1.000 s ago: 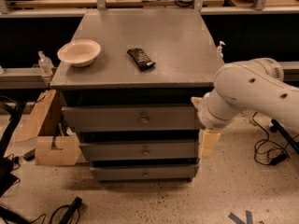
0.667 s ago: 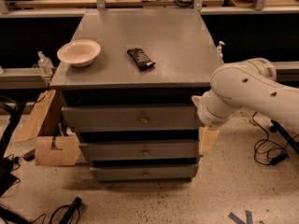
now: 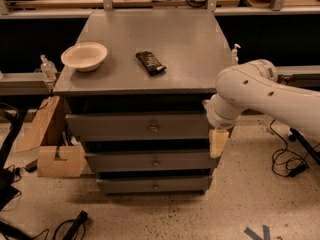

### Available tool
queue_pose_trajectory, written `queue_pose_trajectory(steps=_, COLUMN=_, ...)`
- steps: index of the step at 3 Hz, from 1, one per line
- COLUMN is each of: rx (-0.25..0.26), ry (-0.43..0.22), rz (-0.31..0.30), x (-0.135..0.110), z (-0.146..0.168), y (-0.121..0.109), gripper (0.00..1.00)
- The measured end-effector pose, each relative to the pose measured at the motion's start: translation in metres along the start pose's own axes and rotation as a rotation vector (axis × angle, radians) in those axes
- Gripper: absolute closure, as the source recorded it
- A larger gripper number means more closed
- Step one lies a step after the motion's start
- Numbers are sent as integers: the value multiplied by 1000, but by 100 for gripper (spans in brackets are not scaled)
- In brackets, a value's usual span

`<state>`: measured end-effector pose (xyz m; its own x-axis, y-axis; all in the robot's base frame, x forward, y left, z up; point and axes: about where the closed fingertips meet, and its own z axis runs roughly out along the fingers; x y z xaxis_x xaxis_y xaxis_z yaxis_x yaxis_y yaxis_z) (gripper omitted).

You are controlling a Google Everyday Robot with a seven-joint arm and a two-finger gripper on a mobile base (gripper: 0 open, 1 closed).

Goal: Open top drawer

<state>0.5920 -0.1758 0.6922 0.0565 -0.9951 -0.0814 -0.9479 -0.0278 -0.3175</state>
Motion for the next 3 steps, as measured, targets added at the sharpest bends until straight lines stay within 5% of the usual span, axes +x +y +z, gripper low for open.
queue_pose_trajectory(steps=2, rx=-90, ry=-4, rz=5, x=-12, z=36, y=2, gripper=49)
queue_pose_trajectory(steps=3, rx=-92, ry=-4, rz=5, x=-12, z=33, y=1, gripper=80)
